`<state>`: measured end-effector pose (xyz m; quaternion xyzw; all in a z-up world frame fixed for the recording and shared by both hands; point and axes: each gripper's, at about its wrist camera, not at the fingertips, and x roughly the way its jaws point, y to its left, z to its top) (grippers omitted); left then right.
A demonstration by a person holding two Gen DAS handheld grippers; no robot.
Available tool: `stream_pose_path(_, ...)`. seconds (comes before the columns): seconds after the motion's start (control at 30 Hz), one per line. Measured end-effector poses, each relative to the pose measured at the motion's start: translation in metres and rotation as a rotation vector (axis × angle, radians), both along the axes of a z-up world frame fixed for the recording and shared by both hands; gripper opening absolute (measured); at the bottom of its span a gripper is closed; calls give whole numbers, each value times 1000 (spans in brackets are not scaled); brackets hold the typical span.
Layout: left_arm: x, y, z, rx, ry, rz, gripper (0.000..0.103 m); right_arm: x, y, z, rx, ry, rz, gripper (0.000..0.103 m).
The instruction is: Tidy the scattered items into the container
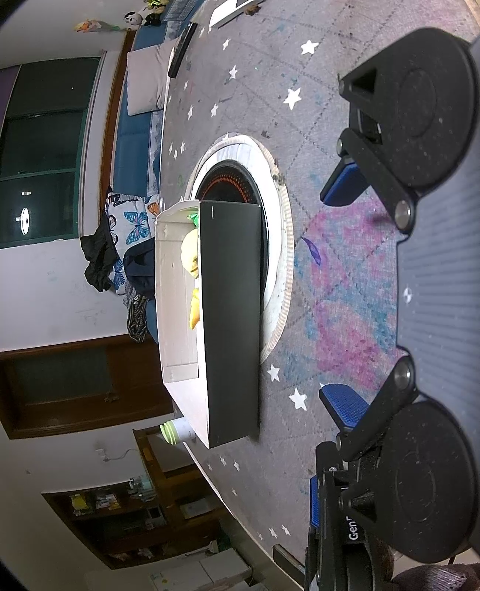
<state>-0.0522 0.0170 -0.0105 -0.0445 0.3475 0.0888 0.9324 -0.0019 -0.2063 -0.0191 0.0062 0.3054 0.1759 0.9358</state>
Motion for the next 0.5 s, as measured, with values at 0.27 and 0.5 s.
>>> stream_pose_path(0.27,5,2,-1,-9,9,2,34,5,1,-1,-3,6,1,103)
stream_pose_path(0.5,12,5,0,-14,12,2,34,11,5,-2,-10,4,7,103)
